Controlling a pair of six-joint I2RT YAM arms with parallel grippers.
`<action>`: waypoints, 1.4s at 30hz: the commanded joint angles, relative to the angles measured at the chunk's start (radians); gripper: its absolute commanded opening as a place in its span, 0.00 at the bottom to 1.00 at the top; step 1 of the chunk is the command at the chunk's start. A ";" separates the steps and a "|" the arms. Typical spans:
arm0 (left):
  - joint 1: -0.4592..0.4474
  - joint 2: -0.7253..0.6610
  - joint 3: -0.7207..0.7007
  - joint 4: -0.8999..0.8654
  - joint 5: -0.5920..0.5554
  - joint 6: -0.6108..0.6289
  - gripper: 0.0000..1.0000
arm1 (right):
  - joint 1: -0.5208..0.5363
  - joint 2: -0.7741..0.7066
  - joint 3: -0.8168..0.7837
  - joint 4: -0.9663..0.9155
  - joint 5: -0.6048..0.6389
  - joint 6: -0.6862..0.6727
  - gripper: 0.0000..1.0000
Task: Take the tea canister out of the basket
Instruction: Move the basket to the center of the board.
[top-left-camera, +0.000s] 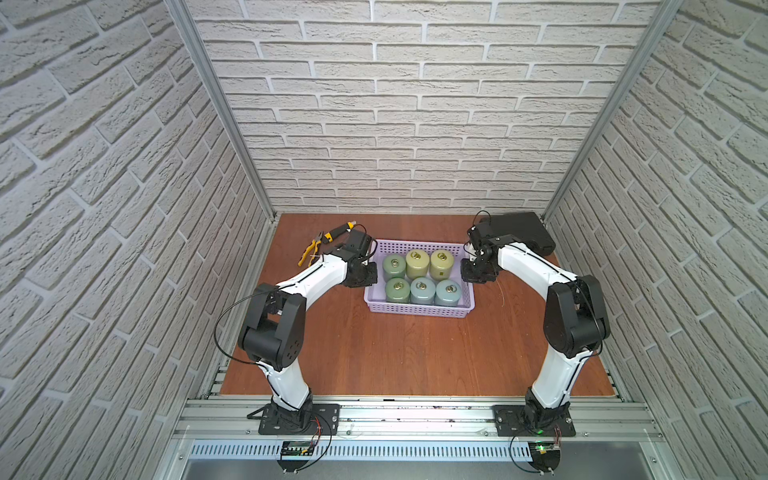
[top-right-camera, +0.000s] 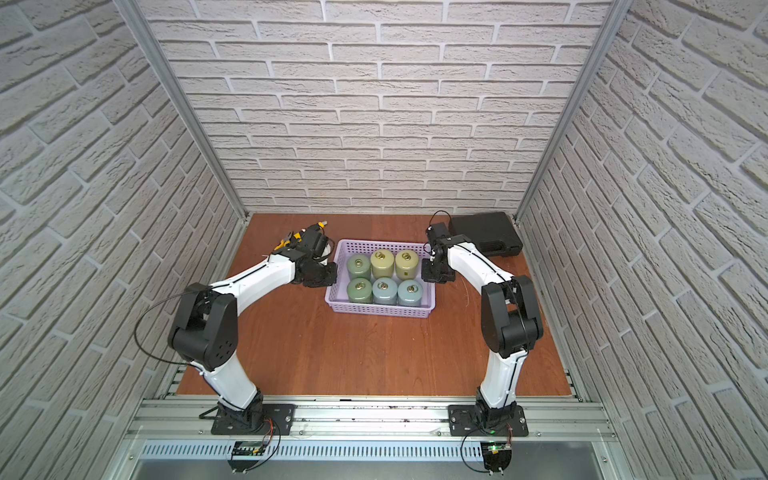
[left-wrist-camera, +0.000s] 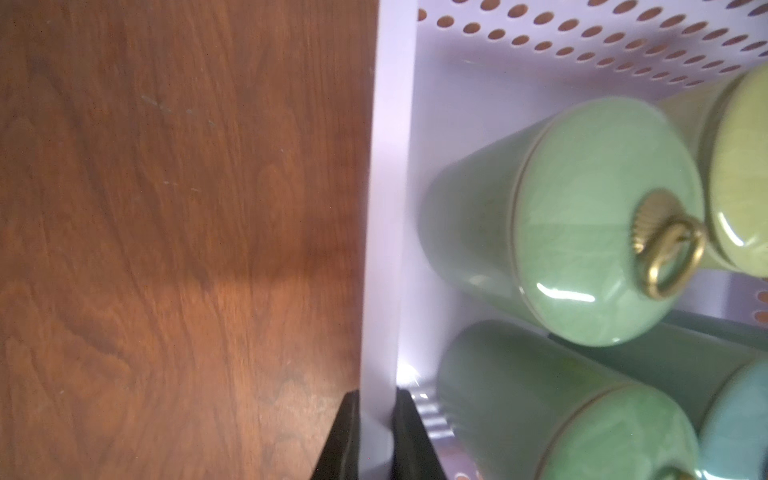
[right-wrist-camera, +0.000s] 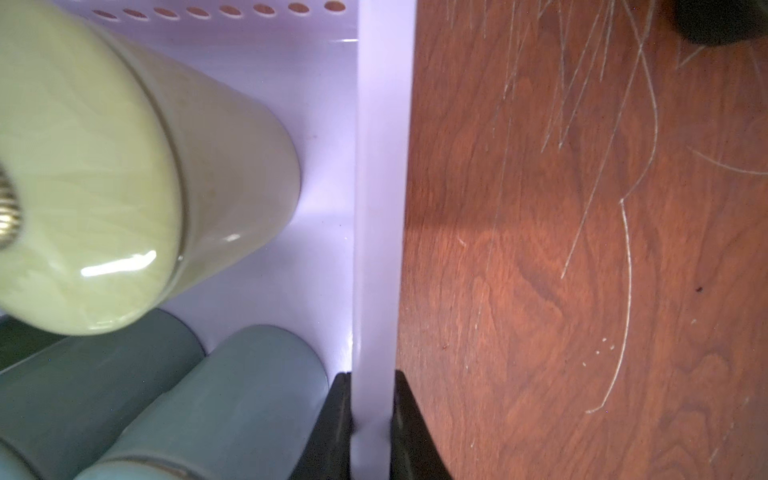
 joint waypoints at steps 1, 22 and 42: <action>-0.007 -0.038 -0.055 -0.033 -0.032 -0.049 0.00 | 0.006 -0.023 0.014 -0.071 -0.034 -0.043 0.02; -0.026 -0.162 -0.186 -0.030 -0.069 -0.091 0.00 | 0.006 -0.058 -0.037 -0.083 -0.027 -0.031 0.02; -0.028 -0.179 -0.132 -0.055 -0.109 -0.083 0.48 | 0.006 -0.114 -0.053 -0.061 -0.008 -0.013 0.43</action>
